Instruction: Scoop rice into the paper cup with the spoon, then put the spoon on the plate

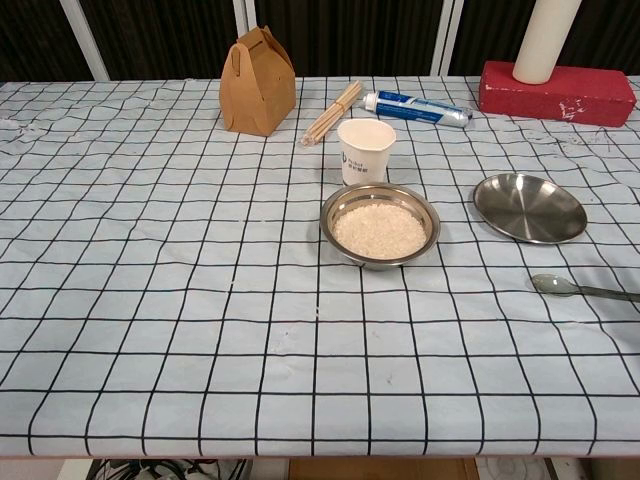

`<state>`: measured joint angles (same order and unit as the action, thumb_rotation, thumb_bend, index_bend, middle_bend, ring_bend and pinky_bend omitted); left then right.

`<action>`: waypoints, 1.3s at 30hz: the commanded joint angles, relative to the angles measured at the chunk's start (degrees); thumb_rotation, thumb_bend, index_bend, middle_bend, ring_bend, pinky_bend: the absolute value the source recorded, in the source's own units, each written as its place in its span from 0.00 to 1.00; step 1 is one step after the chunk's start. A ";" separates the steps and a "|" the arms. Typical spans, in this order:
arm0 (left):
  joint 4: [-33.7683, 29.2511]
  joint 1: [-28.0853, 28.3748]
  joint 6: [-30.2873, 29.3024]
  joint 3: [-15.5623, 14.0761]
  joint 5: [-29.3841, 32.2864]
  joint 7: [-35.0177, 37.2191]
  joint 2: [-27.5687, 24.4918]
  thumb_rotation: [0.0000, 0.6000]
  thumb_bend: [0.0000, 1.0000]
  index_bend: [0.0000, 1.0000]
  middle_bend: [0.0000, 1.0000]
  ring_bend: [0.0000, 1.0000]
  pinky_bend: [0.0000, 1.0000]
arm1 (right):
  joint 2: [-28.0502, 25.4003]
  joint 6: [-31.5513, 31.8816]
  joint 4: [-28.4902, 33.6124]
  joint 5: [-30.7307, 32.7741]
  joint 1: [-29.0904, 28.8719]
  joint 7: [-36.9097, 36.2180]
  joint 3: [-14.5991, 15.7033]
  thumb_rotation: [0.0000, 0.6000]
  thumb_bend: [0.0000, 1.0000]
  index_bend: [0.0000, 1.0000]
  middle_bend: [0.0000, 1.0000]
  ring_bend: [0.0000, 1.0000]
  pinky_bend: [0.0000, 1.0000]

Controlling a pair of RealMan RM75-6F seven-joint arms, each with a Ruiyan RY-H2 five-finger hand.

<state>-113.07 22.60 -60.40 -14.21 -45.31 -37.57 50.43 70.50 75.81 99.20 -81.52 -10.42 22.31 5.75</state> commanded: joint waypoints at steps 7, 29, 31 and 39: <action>0.06 0.10 0.07 -0.15 0.59 -0.34 -0.12 1.00 0.08 0.00 0.00 0.00 0.00 | 0.29 -0.94 -0.36 -0.13 0.16 -0.78 -0.37 1.00 0.08 0.00 0.00 0.00 0.18; -0.06 -0.13 0.42 -0.10 -0.96 0.79 -0.40 1.00 0.08 0.00 0.00 0.00 0.00 | 1.00 -1.79 2.02 1.64 0.37 -0.57 -2.45 1.00 0.12 0.00 0.01 0.01 0.19; -0.01 -0.14 0.49 -0.10 -0.99 0.88 -0.44 1.00 0.08 0.00 0.00 0.00 0.00 | 1.03 -1.89 2.52 2.28 0.07 0.19 -3.18 1.00 0.14 0.00 0.05 0.07 0.21; 0.18 -0.04 0.97 0.04 -0.97 1.43 -0.66 1.00 0.08 0.00 0.00 0.00 0.00 | 2.87 -1.29 3.56 6.01 -1.88 4.69 -7.88 1.00 0.24 0.18 0.76 0.85 0.82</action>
<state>-112.89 22.56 -59.42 -14.17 -46.28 -36.14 49.77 72.75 74.27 102.81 -76.27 -11.75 26.21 -1.27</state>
